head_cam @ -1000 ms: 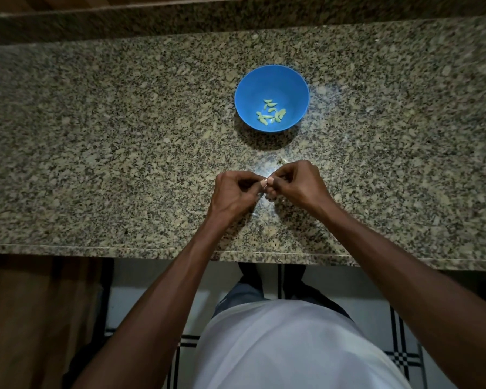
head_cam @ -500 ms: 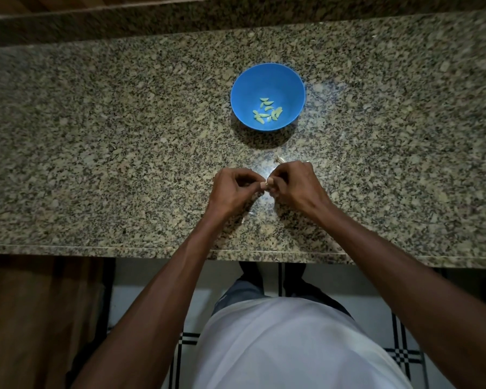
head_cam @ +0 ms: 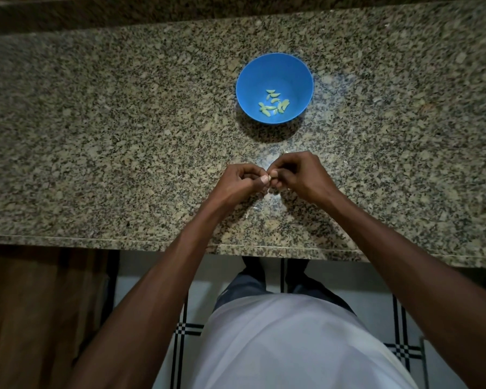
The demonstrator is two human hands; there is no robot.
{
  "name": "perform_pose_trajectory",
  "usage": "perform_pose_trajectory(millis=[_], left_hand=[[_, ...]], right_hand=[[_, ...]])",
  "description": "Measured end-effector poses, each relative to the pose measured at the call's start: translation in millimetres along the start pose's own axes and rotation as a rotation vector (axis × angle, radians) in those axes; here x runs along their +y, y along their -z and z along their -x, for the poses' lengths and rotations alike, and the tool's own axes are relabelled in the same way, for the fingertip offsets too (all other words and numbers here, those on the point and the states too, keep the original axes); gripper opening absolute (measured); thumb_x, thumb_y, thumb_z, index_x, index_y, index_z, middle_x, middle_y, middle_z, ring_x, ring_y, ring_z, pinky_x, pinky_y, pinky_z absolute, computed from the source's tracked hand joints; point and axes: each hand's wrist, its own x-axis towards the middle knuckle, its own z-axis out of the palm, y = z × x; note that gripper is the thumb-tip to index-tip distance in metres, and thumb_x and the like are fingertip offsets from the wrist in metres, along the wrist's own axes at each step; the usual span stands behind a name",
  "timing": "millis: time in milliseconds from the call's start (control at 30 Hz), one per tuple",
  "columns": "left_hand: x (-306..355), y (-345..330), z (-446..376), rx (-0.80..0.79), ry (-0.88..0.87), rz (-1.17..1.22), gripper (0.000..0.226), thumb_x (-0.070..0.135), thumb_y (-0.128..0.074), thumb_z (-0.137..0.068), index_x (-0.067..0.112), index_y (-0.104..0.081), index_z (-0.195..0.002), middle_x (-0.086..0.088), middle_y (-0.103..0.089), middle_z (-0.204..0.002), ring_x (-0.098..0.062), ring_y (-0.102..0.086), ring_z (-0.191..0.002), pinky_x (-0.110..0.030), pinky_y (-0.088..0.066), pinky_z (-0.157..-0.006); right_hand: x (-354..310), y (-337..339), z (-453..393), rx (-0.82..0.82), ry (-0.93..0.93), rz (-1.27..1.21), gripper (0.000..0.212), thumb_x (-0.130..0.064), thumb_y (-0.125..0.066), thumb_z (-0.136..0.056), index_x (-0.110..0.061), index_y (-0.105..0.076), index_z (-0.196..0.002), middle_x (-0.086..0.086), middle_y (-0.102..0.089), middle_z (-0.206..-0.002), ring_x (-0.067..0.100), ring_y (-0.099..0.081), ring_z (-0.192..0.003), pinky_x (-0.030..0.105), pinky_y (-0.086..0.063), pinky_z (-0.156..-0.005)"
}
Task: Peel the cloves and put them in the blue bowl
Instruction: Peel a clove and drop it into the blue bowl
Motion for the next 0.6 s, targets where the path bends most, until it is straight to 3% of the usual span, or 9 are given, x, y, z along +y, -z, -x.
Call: perform_pose_trajectory(millis=[133,267,467,600], left_hand=[[-4,-7,-3,0.074,0.013,0.069,0.015,0.01,-0.073,-0.094,-0.001,-0.074,-0.104,-0.021,-0.076,-0.1,-0.02,-0.069,-0.085,-0.034,-0.056,-0.079],[-8,-13,0,0.151,-0.002,0.126,0.016,0.009,-0.075,-0.093,-0.003,-0.072,-0.103,-0.02,-0.076,-0.097,-0.017,-0.072,-0.081,-0.026,-0.057,-0.073],[-11,-19,3,0.179,0.123,0.474,0.023,-0.004,-0.07,-0.093,-0.01,-0.066,-0.114,-0.015,-0.07,-0.093,-0.015,-0.065,-0.076,-0.023,-0.057,-0.073],[-13,-18,7,0.256,0.108,0.336,0.019,0.003,-0.076,-0.089,-0.002,-0.073,-0.108,-0.022,-0.075,-0.103,-0.02,-0.07,-0.082,-0.027,-0.06,-0.079]], right_hand=[[1,-3,2,0.037,-0.098,-0.289,0.01,-0.002,-0.072,-0.095,0.002,-0.077,-0.102,0.013,-0.079,-0.087,0.02,-0.077,-0.076,0.034,-0.065,-0.076],[1,-8,9,0.067,-0.171,-0.458,0.018,0.001,-0.074,-0.092,0.007,-0.075,-0.108,0.016,-0.077,-0.092,0.015,-0.075,-0.076,0.031,-0.064,-0.077],[4,-12,16,0.105,-0.246,-0.631,0.02,0.005,-0.078,-0.086,0.005,-0.076,-0.106,0.014,-0.08,-0.091,0.021,-0.078,-0.083,0.027,-0.062,-0.076],[9,-12,18,0.147,-0.318,-0.688,0.02,0.006,-0.078,-0.086,0.006,-0.075,-0.106,0.022,-0.078,-0.096,0.027,-0.078,-0.086,0.035,-0.064,-0.084]])
